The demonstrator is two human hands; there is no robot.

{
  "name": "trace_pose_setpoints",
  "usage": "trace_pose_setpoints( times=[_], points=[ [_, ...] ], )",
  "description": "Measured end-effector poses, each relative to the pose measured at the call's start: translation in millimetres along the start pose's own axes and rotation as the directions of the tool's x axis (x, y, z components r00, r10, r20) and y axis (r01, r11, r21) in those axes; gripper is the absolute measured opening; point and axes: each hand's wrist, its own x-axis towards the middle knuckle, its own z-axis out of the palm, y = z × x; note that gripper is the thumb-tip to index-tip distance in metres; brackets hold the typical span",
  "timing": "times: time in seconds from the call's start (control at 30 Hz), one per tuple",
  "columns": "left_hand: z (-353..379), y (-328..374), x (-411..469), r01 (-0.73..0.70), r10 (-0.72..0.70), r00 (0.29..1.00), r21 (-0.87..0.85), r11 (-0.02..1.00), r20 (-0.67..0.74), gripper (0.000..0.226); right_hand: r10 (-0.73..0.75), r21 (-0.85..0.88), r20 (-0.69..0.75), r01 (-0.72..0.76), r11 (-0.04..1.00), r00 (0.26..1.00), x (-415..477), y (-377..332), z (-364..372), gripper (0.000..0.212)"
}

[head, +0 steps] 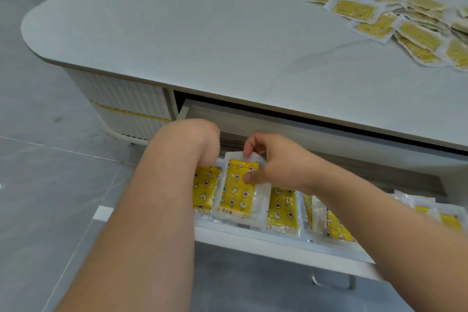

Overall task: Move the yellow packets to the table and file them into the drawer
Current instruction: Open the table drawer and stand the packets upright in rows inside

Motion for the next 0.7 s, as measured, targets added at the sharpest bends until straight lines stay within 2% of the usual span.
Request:
trace_pose_setpoints(
  times=[0.13,0.2,0.27,0.33,0.43,0.5,0.6,0.7],
  points=[
    [-4.4,-5.7,-2.6,-0.019,0.017,0.999,-0.042,0.999,-0.043,0.04,-0.09,-0.134,0.028,0.093,0.987,0.996,7.7,6.4,18.5,0.031],
    [-4.9,-6.4,-4.5,-0.025,0.023,0.999,-0.061,0.998,-0.041,0.045,-0.149,-0.322,0.039,0.154,0.934,0.988,12.2,10.4,25.4,0.028],
    [-6.2,-5.3,-4.6,-0.037,0.035,0.999,-0.061,0.997,-0.04,0.045,-0.205,-0.494,0.033,0.195,0.848,0.978,14.1,13.8,29.3,0.03],
    [-10.7,-2.2,-6.3,-0.061,0.057,0.997,-0.065,0.996,-0.056,0.04,-0.221,-0.542,0.021,0.197,0.817,0.975,14.6,15.6,29.3,0.034],
    [-24.8,7.3,-14.3,-0.114,0.106,0.99,-0.089,0.99,-0.091,0.035,-0.212,-0.484,0.026,0.198,0.852,0.977,8.0,12.4,23.5,0.039],
    [-36.5,14.5,-22.3,-0.169,0.152,0.977,-0.104,0.98,-0.15,0.031,-0.218,-0.411,-0.007,0.196,0.89,0.976,-1.4,6.2,12.6,0.034],
    [-51.1,23.2,-32.3,-0.242,0.195,0.942,-0.15,0.958,-0.275,0.022,-0.181,-0.344,-0.162,0.117,0.932,0.97,-23.3,-1.6,-12.2,0.029],
    [-59.2,31.9,-40.1,-0.385,0.235,0.859,-0.272,0.882,-0.456,0.017,-0.107,-0.246,-0.327,0.024,0.969,0.939,-50.7,-3.0,-38.9,0.03]
  ],
)
